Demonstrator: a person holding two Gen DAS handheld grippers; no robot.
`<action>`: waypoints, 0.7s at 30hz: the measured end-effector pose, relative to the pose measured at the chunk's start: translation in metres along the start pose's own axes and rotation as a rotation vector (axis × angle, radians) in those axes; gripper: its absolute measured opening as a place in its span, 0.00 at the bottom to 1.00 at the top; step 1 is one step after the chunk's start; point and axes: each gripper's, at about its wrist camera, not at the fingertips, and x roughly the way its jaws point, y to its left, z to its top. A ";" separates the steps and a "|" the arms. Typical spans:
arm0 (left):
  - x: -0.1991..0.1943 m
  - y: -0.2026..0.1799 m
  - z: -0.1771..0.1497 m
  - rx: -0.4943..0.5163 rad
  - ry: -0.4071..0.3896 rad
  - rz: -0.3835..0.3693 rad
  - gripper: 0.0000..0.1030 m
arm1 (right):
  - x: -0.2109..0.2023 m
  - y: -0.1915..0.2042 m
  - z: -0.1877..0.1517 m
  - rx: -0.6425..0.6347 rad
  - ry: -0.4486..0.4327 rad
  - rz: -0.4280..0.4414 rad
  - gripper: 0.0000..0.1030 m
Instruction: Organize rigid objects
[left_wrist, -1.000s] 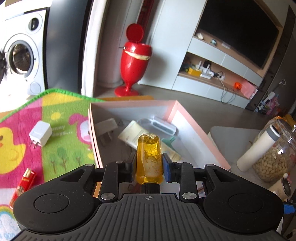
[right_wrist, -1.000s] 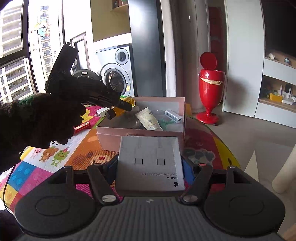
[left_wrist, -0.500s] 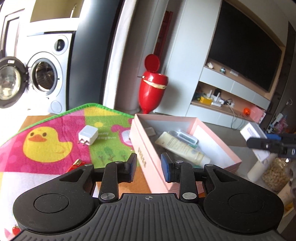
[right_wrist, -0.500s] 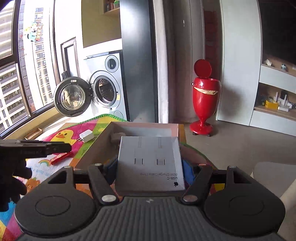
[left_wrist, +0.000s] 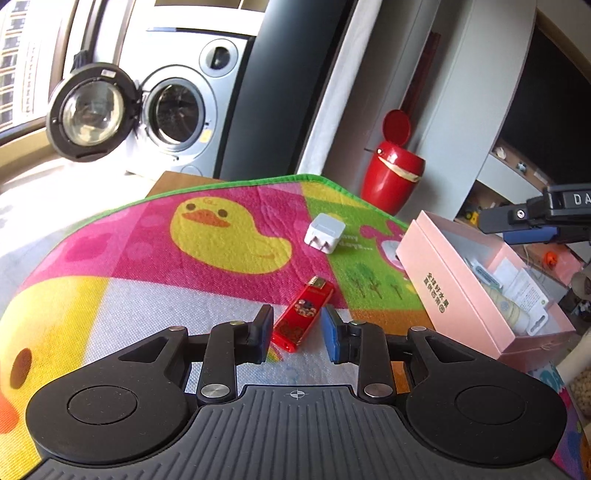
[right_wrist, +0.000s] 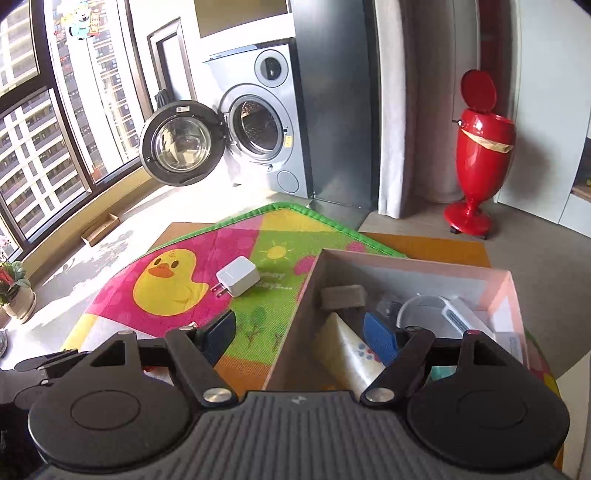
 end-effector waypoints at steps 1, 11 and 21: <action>0.000 0.002 -0.001 -0.007 -0.010 -0.008 0.31 | 0.012 0.014 0.013 0.002 0.018 0.014 0.78; -0.002 0.015 -0.007 -0.049 -0.060 -0.082 0.30 | 0.162 0.098 0.042 -0.007 0.138 -0.183 0.78; -0.002 0.024 -0.007 -0.085 -0.073 -0.040 0.30 | 0.123 0.104 0.010 -0.018 0.182 -0.048 0.27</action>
